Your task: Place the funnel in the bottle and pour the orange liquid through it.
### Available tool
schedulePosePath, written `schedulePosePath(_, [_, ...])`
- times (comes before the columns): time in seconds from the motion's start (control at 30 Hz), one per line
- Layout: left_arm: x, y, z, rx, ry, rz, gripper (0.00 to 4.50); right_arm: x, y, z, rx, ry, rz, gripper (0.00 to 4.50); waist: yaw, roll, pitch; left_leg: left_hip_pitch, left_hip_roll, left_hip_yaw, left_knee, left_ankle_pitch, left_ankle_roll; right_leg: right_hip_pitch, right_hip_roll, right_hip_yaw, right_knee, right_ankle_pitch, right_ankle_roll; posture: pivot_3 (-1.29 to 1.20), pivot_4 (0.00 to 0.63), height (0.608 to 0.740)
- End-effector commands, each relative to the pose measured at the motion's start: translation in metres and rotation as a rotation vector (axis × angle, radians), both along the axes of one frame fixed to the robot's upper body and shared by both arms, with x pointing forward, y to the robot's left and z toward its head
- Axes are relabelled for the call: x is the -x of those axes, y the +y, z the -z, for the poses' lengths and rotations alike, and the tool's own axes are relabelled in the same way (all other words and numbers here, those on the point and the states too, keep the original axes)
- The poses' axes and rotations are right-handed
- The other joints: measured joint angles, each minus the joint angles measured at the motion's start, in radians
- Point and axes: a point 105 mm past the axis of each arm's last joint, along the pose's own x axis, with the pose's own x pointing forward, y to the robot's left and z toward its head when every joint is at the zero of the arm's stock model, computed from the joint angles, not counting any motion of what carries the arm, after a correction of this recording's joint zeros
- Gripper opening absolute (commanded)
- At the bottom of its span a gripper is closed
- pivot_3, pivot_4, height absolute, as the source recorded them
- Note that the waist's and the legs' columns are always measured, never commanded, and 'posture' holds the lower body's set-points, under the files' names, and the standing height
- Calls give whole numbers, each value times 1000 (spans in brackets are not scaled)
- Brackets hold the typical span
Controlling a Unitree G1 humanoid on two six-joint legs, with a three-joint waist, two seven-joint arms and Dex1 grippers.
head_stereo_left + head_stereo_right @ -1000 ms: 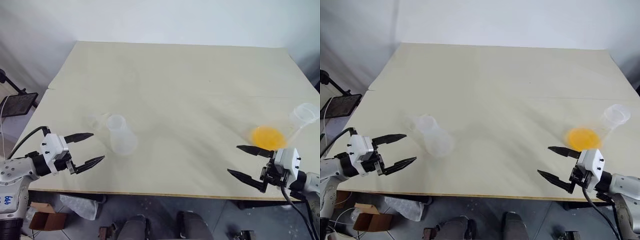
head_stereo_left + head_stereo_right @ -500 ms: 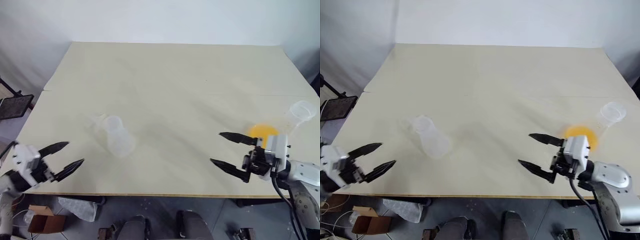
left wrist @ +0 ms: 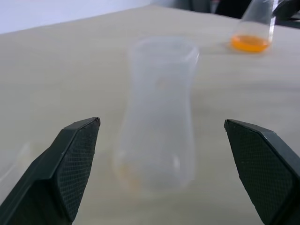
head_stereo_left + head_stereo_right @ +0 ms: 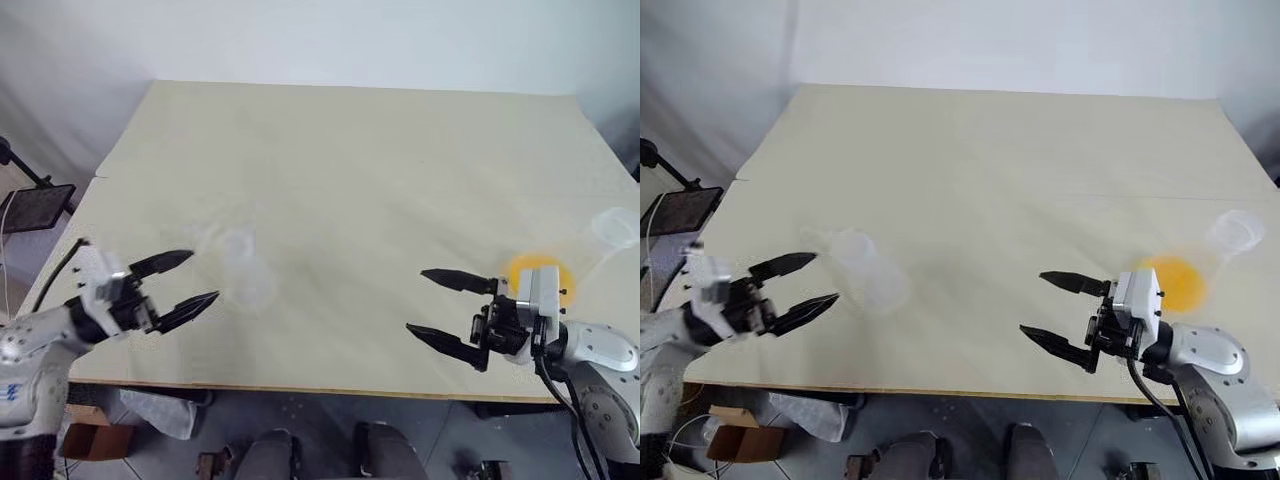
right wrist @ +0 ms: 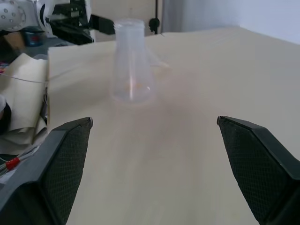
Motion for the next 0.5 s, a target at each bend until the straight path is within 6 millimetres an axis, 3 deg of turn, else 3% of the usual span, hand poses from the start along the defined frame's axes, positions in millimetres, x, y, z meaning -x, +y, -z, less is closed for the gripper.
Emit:
schedulePosePath(0.03, [-12, -12, -7, 4, -4, 5, 4500, 3, -5, -6, 5, -37, 28, 4460, -1, 0, 0, 0, 0, 0, 0, 0, 0, 0, 0, 0, 0, 0, 0, 0, 150, 740])
schedulePosePath(0.3, [-32, -39, -16, 54, 26, 72, 4500, 9, -14, 3, 2, -11, 102, 4460, 6, -1, 0, 0, 0, 0, 1, 1, 0, 0, 1, -1, 1, 0, 0, 0, 150, 740])
schedulePosePath(0.43, [-35, -38, -14, 40, 48, 78, 4500, 12, -18, 5, 0, -11, 138, 4460, 7, -1, 0, 0, 0, 0, 1, 1, 0, 1, 1, -2, 1, 0, 0, 0, 150, 740])
schedulePosePath(0.5, [-37, -35, -10, 14, 60, 75, 4118, 13, -19, 6, -4, -15, 153, 4500, 4, -1, 0, 0, 0, 0, 1, 1, 0, 1, 1, -2, 1, 0, 0, 0, 150, 740])
